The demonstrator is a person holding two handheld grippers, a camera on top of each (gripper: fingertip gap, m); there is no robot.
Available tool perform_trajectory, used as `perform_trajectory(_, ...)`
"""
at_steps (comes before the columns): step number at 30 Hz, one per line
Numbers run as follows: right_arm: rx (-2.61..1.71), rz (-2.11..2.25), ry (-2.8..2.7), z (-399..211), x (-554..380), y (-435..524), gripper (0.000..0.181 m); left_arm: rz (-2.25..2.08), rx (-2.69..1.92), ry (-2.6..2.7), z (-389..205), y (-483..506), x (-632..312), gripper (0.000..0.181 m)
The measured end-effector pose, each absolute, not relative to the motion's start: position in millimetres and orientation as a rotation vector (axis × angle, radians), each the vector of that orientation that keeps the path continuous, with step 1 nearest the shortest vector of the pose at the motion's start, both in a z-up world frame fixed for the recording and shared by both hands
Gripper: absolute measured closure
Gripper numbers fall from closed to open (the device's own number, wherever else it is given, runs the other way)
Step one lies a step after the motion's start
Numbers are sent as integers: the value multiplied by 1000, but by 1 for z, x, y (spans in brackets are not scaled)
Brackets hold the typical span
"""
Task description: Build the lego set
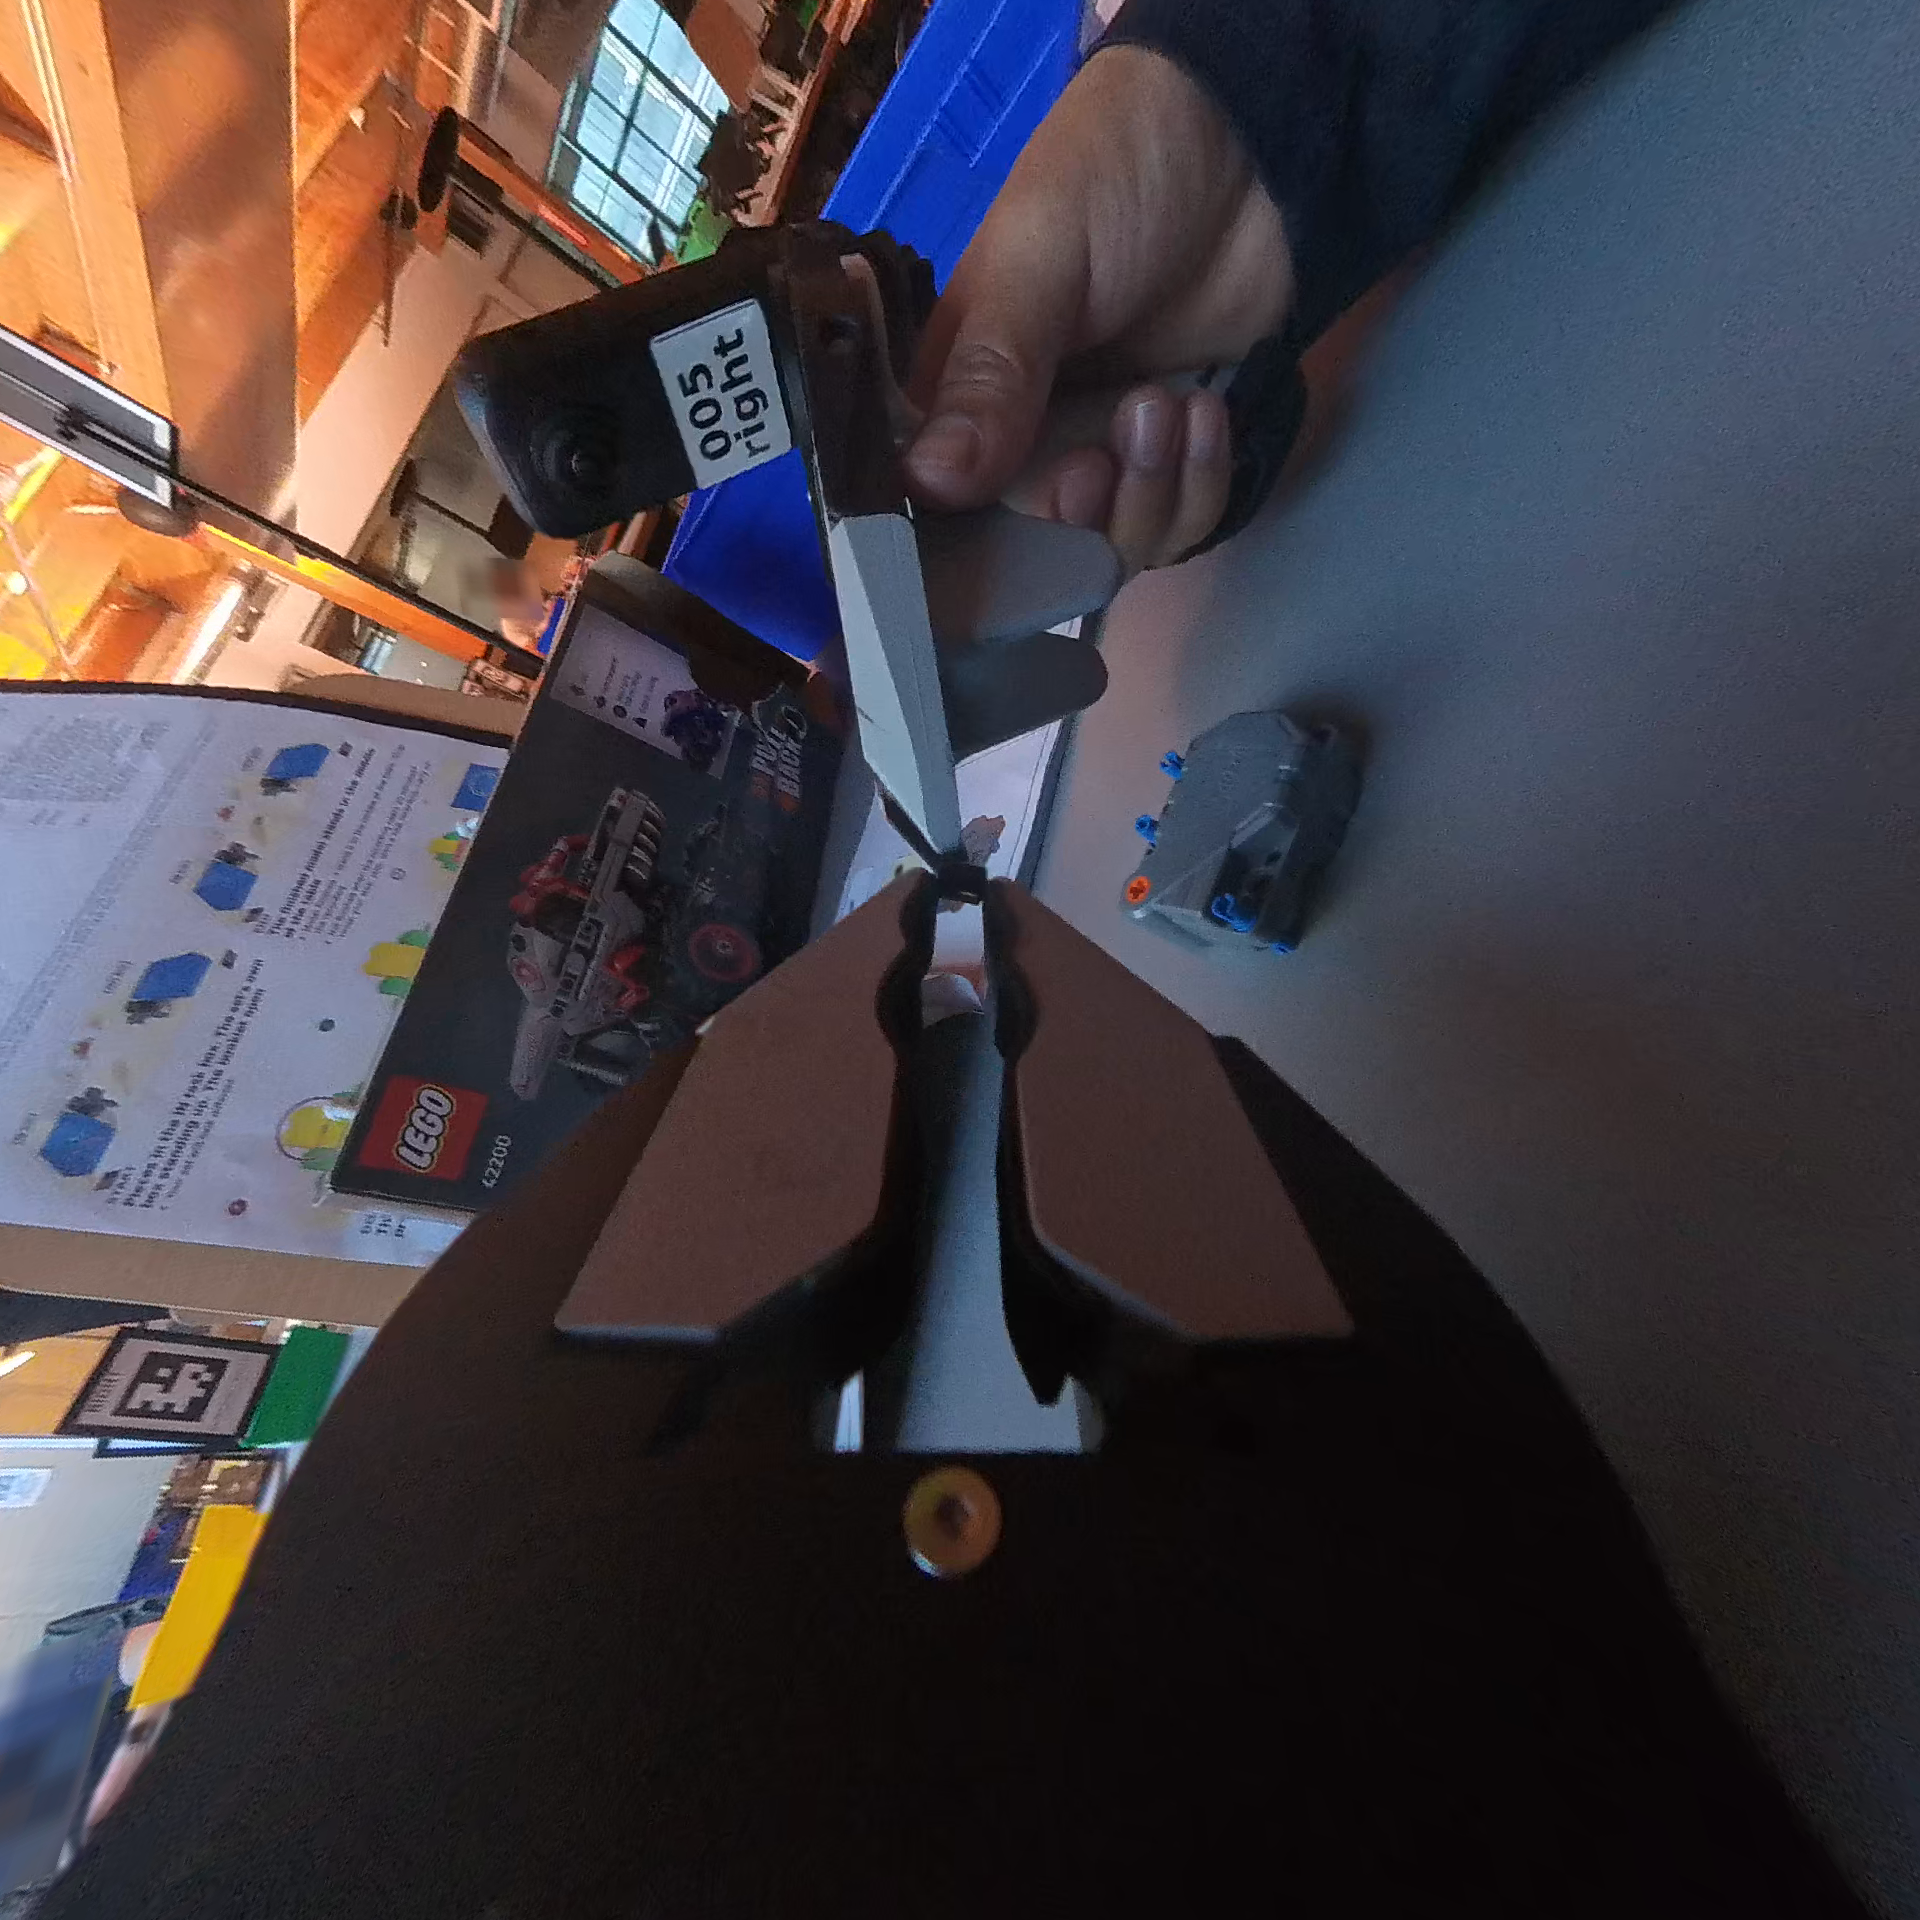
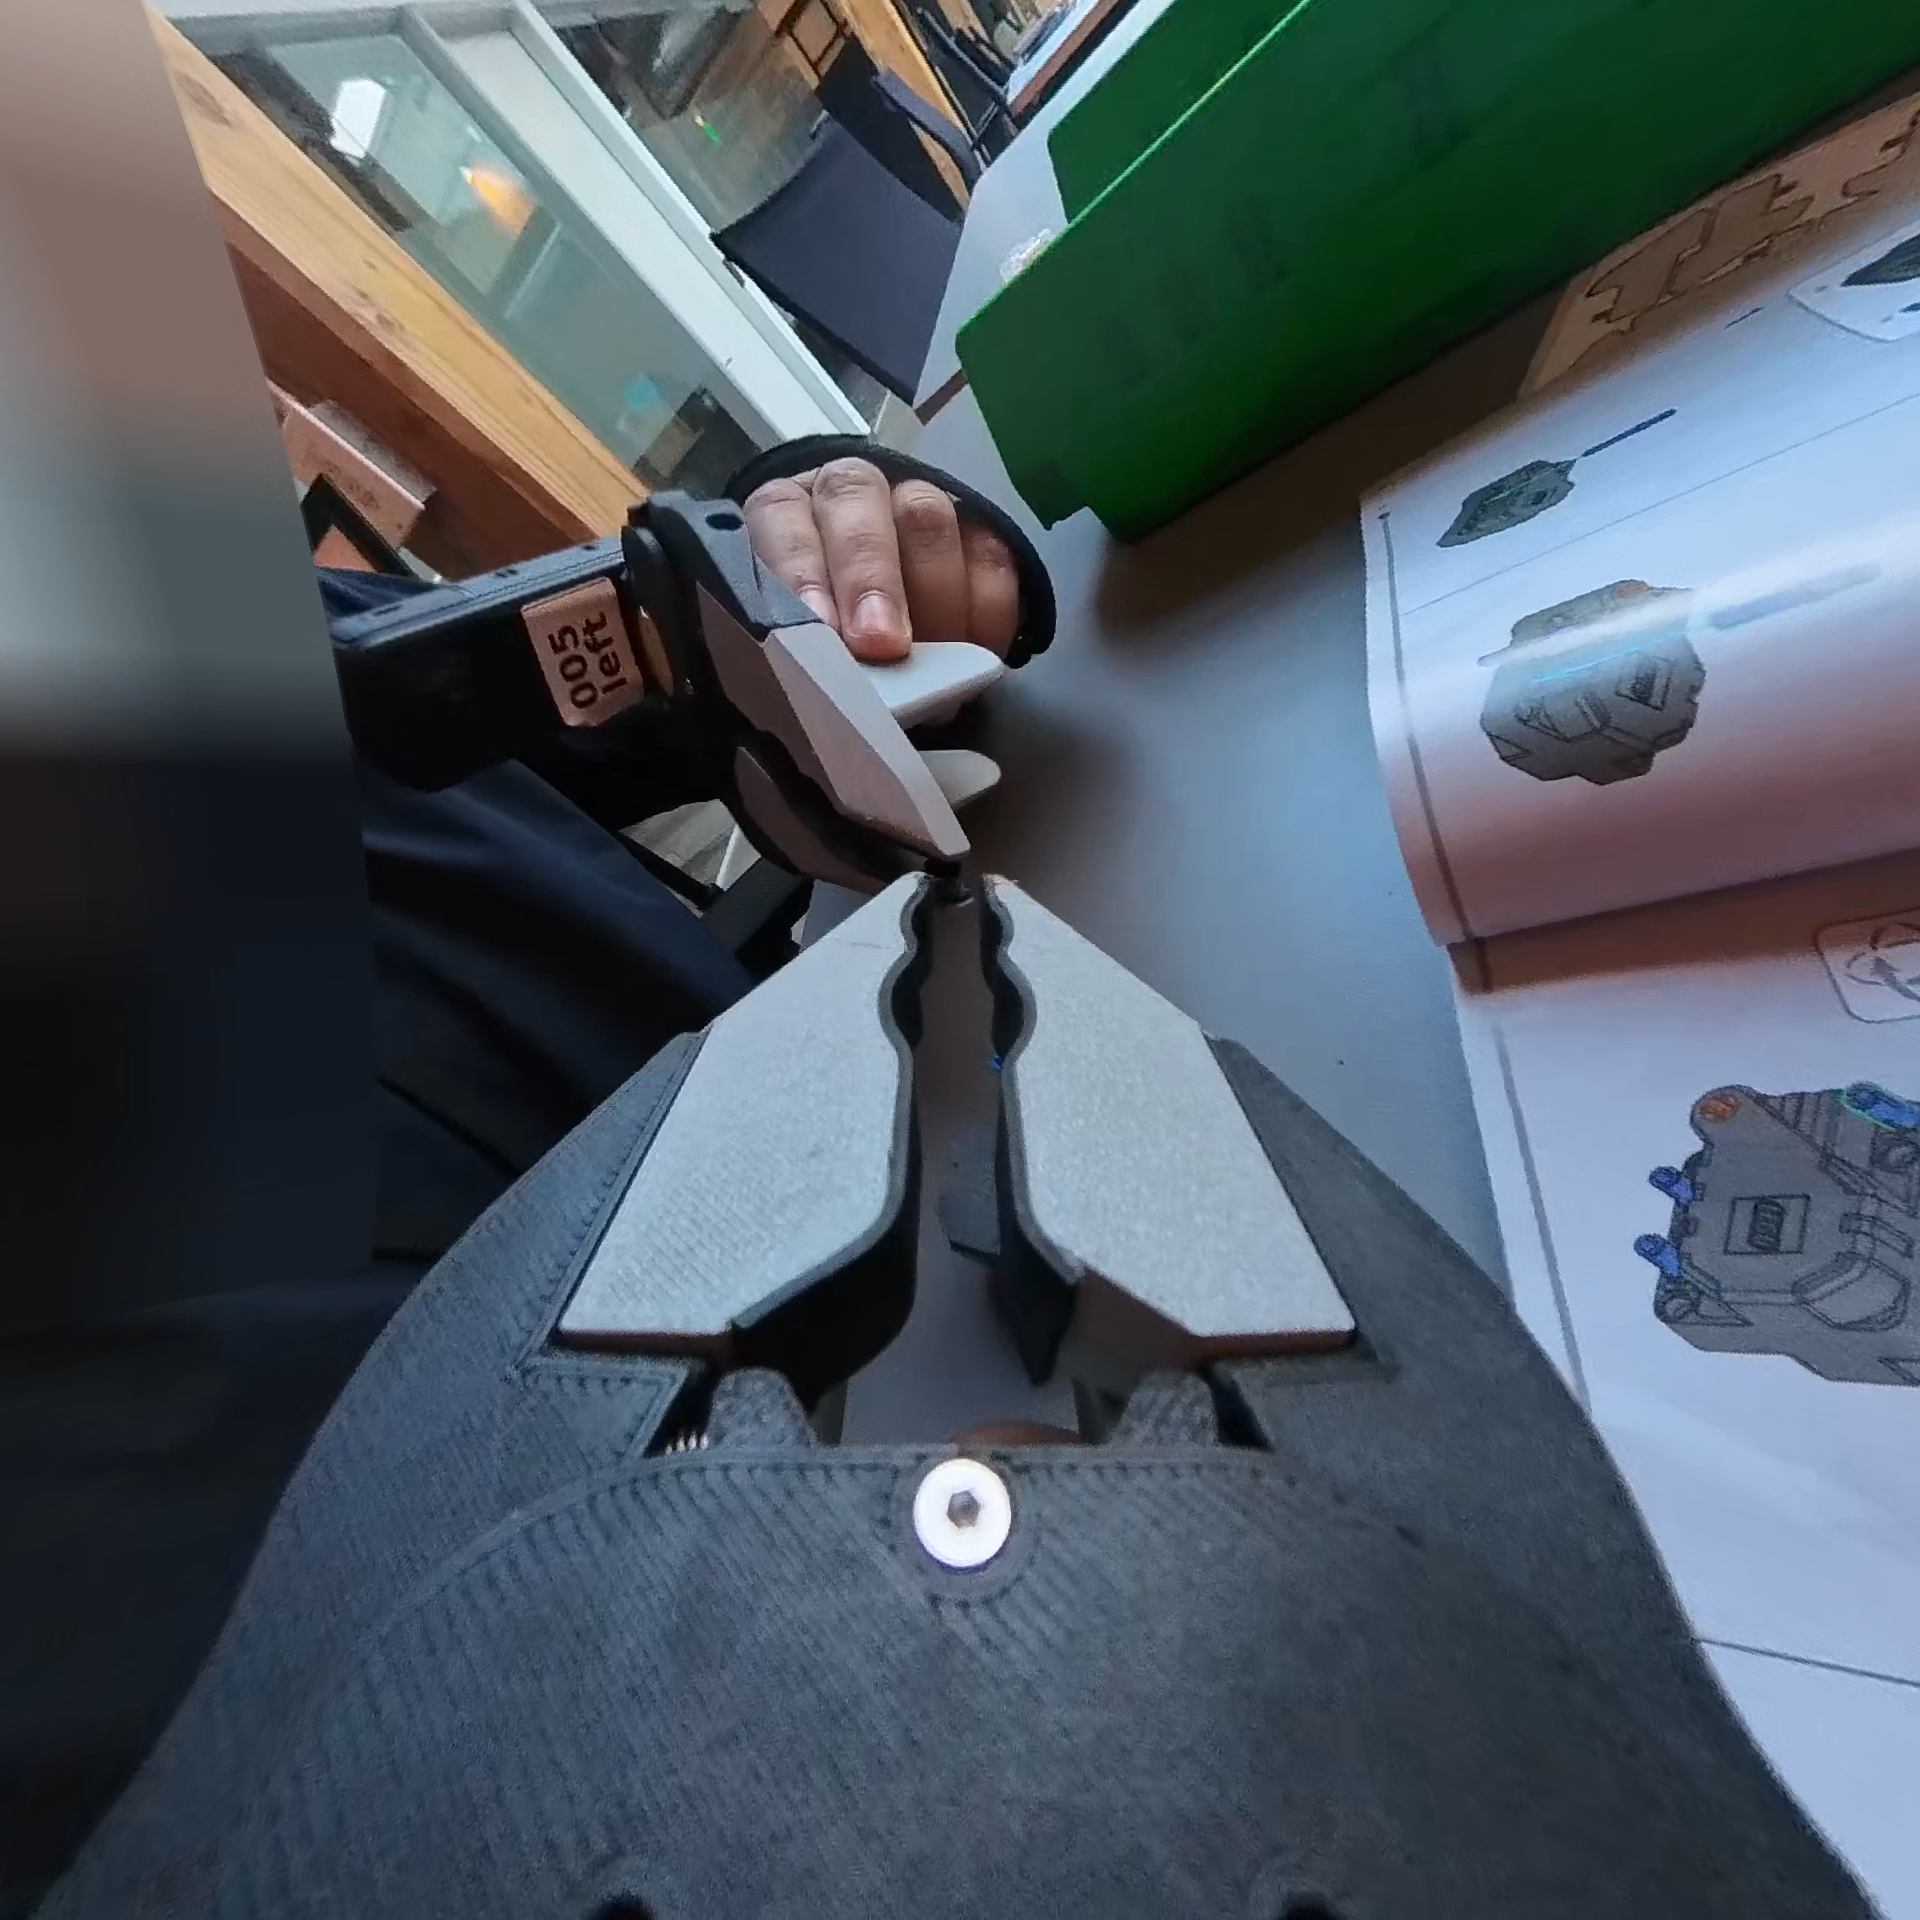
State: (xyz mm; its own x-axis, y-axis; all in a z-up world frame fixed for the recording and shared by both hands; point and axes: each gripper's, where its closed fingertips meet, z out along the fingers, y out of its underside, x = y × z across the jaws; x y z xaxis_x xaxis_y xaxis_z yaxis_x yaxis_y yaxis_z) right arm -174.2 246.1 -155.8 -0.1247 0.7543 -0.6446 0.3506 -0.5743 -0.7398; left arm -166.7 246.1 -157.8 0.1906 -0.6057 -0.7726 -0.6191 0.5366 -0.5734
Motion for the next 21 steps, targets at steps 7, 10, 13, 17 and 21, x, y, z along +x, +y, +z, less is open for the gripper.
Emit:
perform_trajectory(7,-1817,1733,-1263,-157,-177,242,181,60,-1090,1478,-158,248,-168,175)
perform_trajectory(10,-1822,1749,-1245,-158,-178,243,181,80,-1091,1484,-160,248,-168,175)
perform_trajectory(13,-1821,1750,-1241,-158,-179,242,178,82,-1088,1493,-161,247,-167,175)
perform_trajectory(17,-1830,1694,-1266,-161,-179,243,178,99,-1095,1503,-165,248,-166,176)
perform_trajectory(21,-1836,1655,-1283,-164,-178,244,178,89,-1122,1501,-168,249,-166,176)
